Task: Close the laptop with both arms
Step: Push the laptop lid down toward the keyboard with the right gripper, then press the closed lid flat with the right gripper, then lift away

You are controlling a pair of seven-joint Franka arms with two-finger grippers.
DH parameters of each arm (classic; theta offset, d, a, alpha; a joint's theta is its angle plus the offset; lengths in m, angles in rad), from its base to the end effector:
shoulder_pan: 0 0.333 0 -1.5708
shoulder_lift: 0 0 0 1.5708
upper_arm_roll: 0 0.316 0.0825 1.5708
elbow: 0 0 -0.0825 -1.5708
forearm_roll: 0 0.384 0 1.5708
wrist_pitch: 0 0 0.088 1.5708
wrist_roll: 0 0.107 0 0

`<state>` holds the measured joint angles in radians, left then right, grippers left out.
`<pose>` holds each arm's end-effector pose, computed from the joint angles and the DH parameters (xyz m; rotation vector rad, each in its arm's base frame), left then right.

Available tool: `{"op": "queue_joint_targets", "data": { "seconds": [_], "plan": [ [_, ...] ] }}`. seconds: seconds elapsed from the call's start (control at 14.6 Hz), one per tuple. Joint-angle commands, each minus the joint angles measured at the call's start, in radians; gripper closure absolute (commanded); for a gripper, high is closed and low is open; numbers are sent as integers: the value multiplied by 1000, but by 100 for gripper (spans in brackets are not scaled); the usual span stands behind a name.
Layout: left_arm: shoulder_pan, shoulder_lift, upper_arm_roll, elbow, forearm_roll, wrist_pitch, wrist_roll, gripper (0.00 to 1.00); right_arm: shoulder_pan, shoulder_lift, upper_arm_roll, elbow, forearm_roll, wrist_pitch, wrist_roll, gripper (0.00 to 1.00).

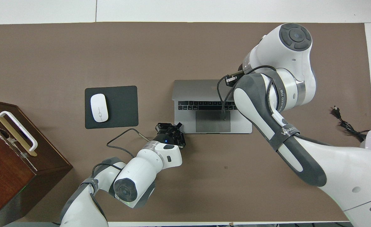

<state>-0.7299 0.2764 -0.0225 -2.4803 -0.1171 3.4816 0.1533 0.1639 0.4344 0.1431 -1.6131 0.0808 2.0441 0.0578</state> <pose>0.3908 -0.3468 0.2675 2.5464 -1.0428 0.9910 0.6450 0.1970 0.3777 -2.9966 -0.2994 0.0357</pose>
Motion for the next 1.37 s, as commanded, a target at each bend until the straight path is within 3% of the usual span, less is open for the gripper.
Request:
{"op": "queue_joint_targets", "data": {
  "seconds": [0.0, 1.3],
  "plan": [
    [-8, 32, 19, -3, 16, 20, 14, 100, -12, -51, 7, -91, 30, 19, 11, 100],
    [-17, 60, 19, -29, 16, 21, 18, 100, -23, -111, 6, -248, 30, 73, 5, 100]
  ]
}}
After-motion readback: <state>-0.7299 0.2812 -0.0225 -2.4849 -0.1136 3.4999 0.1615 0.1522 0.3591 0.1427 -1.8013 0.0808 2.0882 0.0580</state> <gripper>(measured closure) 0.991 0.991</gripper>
